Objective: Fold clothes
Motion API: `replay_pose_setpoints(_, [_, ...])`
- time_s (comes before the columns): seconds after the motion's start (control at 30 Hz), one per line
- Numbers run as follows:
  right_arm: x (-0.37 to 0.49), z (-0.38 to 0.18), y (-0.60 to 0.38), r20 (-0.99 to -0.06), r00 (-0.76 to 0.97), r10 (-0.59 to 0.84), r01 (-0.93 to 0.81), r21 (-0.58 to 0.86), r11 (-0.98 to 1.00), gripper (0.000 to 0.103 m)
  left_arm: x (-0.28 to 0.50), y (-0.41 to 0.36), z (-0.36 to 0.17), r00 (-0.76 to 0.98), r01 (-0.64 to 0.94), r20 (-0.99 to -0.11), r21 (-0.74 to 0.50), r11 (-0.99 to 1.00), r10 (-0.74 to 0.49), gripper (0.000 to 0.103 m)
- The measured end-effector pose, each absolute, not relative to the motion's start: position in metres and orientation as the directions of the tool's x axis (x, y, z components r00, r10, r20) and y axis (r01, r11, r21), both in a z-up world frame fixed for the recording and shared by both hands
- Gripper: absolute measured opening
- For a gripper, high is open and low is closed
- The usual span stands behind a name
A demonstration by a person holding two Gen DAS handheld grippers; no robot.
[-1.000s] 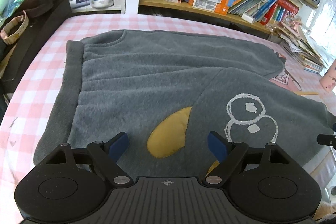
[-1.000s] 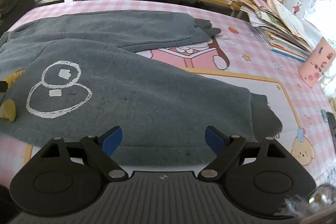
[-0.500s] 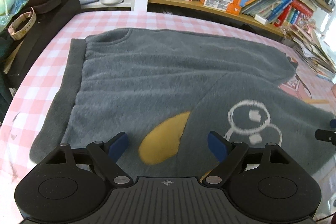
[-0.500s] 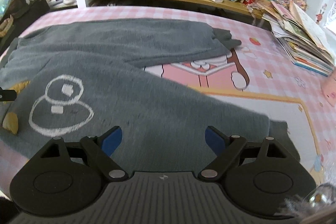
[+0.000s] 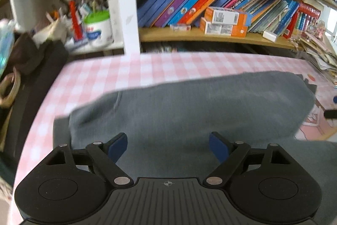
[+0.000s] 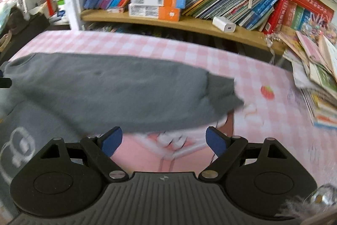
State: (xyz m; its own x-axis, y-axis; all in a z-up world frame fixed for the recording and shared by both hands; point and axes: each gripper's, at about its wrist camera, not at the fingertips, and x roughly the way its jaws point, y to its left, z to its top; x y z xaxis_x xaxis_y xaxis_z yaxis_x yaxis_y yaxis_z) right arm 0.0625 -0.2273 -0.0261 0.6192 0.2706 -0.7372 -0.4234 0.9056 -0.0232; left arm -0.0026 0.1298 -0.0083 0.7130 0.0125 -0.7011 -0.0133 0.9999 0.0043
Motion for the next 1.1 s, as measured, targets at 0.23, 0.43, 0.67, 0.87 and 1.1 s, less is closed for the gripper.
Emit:
replay_pose_setpoints(0.23, [0.136,-0.031,-0.238,-0.742,0.603,0.293,-0.466,-0.030,0.884,0.086,0.046,0.131,-0.016,0.718,0.048,-0.696,0.051,0.998,0.001,0.090])
replay_pose_setpoints(0.43, [0.189,-0.034,-0.237,-0.738,0.584,0.338,-0.536,-0.038,0.843,0.086,0.090,0.146,-0.021,0.693,0.035,-0.720,0.088,0.996,0.039,0.091])
replay_pose_setpoints(0.67, [0.224,-0.045,-0.225,-0.760,0.573,0.307,-0.594,-0.127,0.794,0.082,0.126,0.166,-0.023,0.661,0.053,-0.747,0.134,0.990,0.066,0.090])
replay_pose_setpoints(0.87, [0.235,-0.053,-0.226,-0.787,0.536,0.305,-0.625,-0.128,0.770,0.079,0.135,0.183,-0.032,0.648,0.055,-0.755,0.169,0.984,0.093,0.090])
replay_pose_setpoints(1.1, [0.240,-0.061,-0.238,-0.813,0.480,0.329,-0.617,-0.046,0.786,0.077,0.136,0.201,-0.047,0.586,0.122,-0.810,0.124,0.985,0.029,0.090])
